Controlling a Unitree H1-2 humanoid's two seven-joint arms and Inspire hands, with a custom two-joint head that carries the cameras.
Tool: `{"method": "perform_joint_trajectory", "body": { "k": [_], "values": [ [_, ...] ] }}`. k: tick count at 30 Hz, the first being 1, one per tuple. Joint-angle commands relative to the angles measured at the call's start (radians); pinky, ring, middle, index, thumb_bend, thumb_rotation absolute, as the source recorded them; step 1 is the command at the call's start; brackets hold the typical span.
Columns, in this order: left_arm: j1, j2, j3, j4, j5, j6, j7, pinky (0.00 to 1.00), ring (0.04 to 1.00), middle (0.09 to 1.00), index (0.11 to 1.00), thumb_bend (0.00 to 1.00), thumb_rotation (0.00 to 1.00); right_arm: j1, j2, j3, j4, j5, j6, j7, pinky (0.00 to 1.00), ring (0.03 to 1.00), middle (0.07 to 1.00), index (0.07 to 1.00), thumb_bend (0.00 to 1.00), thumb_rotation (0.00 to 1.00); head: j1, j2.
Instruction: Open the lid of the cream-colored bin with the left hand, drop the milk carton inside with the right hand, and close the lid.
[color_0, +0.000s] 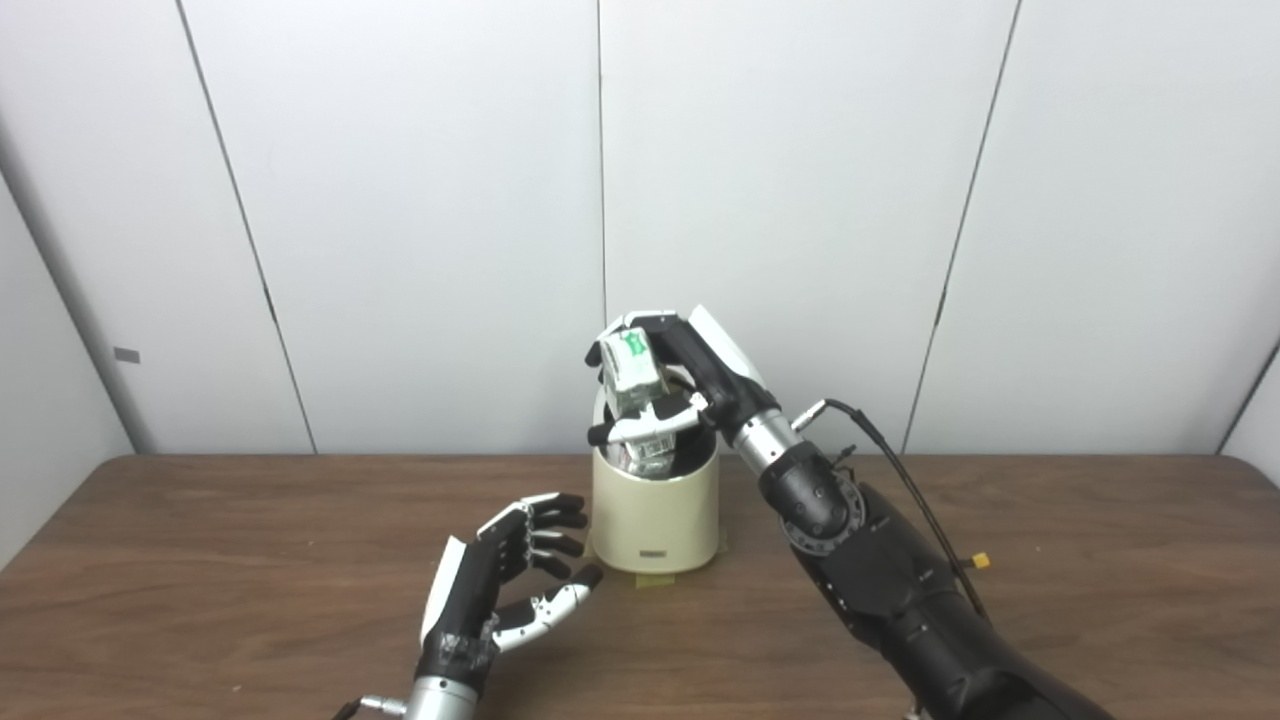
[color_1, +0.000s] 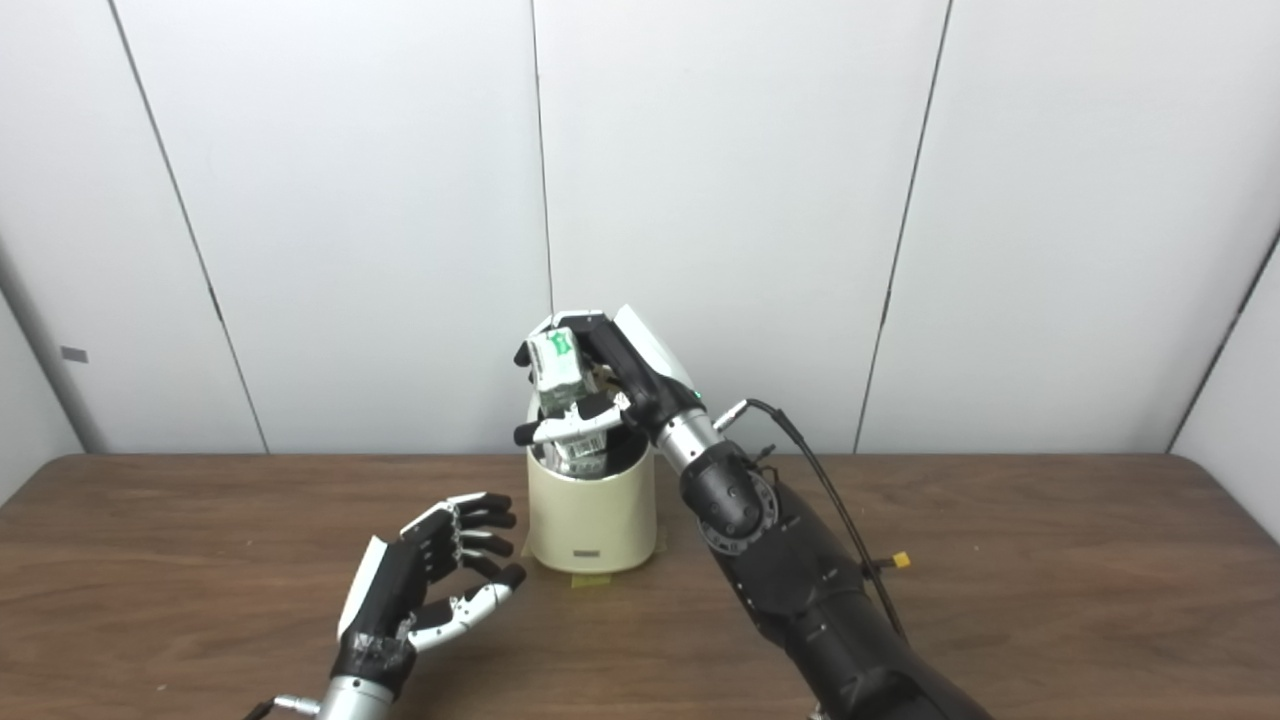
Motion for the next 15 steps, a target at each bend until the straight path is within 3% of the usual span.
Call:
{"method": "perform_joint_trajectory", "body": {
  "k": [1,15],
  "values": [
    [0.033,-0.009,-0.009,0.006,0.012,-0.008,0.007,0.52,0.609,0.692,0.703,0.56,0.00,-0.085,-0.012,-0.002,-0.015,0.022,-0.038,-0.032,0.33,0.395,0.480,0.529,0.52,0.00,0.001,0.002],
    [0.038,-0.006,-0.007,0.000,-0.007,-0.007,-0.008,0.52,0.615,0.685,0.694,0.55,0.00,-0.111,-0.047,0.071,-0.021,-0.004,-0.038,-0.066,0.34,0.383,0.482,0.548,0.51,0.00,-0.003,0.007]
  ]
}}
